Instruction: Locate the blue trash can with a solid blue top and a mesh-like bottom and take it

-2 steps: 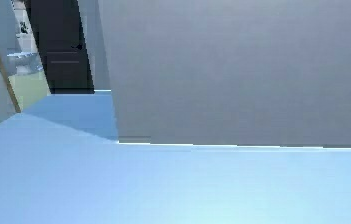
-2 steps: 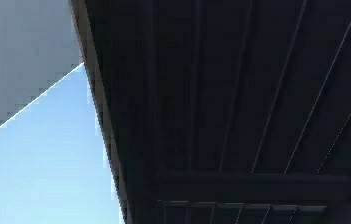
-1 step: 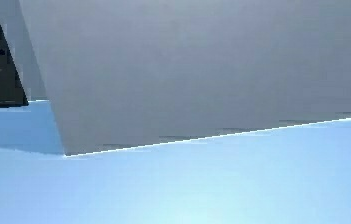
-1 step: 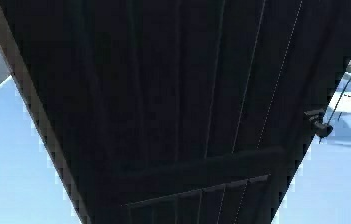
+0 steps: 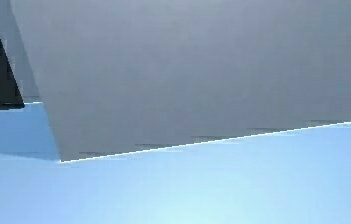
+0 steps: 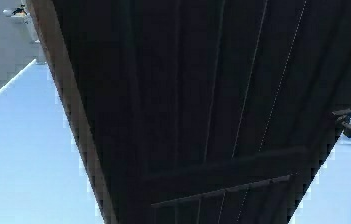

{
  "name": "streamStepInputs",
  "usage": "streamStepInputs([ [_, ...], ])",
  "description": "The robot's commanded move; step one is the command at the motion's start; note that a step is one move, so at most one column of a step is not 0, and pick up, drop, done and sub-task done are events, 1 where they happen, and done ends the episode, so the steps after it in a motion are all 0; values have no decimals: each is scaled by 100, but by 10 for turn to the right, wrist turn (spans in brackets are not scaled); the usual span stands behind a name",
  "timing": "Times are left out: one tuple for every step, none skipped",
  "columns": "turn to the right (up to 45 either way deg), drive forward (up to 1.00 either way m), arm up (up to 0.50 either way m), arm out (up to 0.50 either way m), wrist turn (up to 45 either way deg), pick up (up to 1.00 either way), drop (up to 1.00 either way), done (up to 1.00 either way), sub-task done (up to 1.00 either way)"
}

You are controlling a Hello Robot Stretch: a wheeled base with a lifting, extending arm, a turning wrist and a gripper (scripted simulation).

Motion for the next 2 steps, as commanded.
streamStepInputs([
  [-90, 0, 0, 0, 0, 0, 0, 0, 0],
  [0, 45, 0, 0, 0, 0, 0, 0, 0],
])
